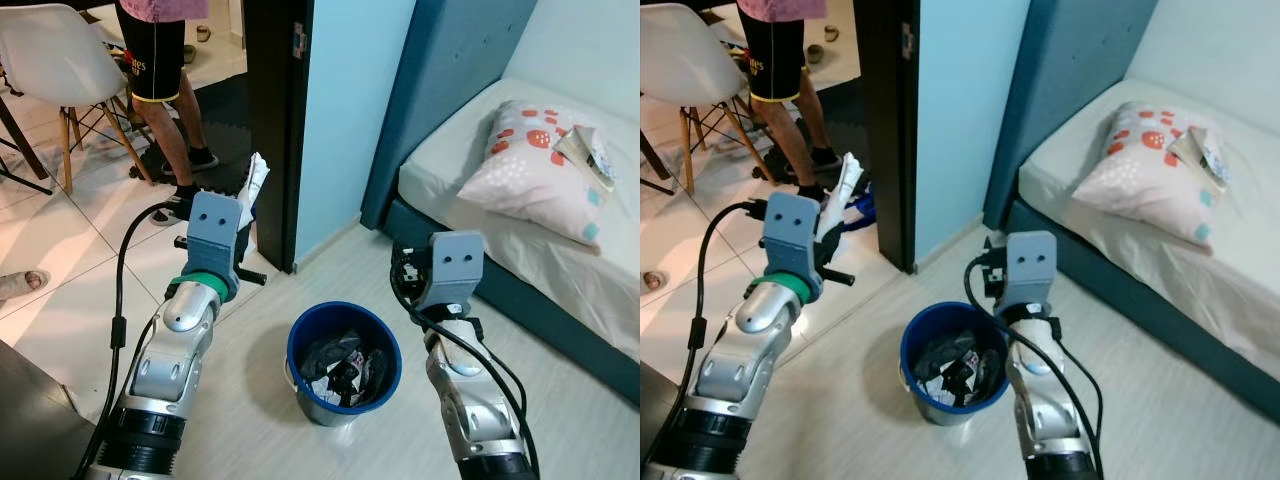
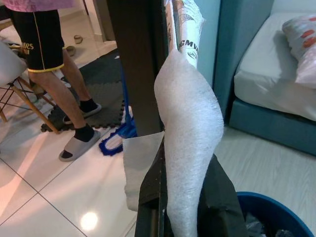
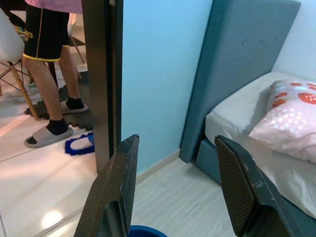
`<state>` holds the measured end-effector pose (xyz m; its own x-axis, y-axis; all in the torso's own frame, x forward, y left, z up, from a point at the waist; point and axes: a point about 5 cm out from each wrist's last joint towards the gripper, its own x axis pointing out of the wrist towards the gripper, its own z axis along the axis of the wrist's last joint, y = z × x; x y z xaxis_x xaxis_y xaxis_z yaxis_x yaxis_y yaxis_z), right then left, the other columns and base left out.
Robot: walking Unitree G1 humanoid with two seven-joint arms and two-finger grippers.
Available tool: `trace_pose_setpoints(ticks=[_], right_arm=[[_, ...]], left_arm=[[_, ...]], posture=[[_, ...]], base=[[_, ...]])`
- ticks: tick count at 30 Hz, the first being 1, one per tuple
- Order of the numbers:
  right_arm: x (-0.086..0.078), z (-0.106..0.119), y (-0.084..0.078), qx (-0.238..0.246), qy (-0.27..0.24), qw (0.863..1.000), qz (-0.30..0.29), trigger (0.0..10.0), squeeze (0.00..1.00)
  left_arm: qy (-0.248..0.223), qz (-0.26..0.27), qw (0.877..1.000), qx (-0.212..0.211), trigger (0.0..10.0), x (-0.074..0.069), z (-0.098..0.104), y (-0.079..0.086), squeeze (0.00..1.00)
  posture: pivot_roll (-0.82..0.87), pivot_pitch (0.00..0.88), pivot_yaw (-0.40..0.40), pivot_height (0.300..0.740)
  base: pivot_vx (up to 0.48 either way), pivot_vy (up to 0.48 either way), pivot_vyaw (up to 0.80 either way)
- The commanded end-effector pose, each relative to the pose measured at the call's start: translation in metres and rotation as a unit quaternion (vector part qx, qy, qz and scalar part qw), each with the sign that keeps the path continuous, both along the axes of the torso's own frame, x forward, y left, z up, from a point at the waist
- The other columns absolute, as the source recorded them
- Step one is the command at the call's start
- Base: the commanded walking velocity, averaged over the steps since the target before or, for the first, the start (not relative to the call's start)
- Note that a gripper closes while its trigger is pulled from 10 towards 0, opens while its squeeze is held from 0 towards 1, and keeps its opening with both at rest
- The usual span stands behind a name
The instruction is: Clean up the room
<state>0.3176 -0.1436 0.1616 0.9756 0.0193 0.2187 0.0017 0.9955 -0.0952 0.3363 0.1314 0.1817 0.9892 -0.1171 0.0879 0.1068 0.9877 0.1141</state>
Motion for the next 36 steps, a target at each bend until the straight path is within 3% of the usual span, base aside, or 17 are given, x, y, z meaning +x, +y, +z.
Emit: trace_pose_setpoints(ticks=[1,8,17,20,36], right_arm=[[-0.002,-0.003,-0.001,-0.003,0.006,1.0,-0.001,10.0,0.0],[-0.002,-0.004,0.001,-0.001,0.009,1.0,0.003,10.0,0.0],[-0.002,-0.004,0.001,-0.007,0.01,1.0,0.003,10.0,0.0],[-0.002,-0.003,0.001,-0.007,0.007,1.0,0.0,10.0,0.0],[-0.002,-0.003,0.0,-0.011,0.005,1.0,-0.004,10.0,0.0]], left_arm=[[0.007,0.002,1.0,0.005,10.0,0.0,-0.004,-0.001,0.0],[0.001,0.008,1.0,0.002,10.0,0.001,-0.003,0.003,0.0],[0.002,0.007,1.0,0.008,10.0,0.002,-0.003,0.003,0.0],[0.002,0.006,1.0,0.009,10.0,0.002,-0.003,0.003,0.0],[0.002,-0.034,0.999,0.013,10.0,-0.003,-0.005,-0.007,0.0]], posture=[[-0.07,0.059,0.05,0.721],[-0.07,0.058,0.05,0.721],[-0.07,0.057,0.05,0.721],[-0.07,0.058,0.051,0.721],[-0.07,0.063,0.051,0.721]], base=[[0.0,0.0,0.0],[0.253,0.0,0.0],[0.48,0.0,-0.8],[0.48,0.0,0.0],[0.0,0.0,0.0]])
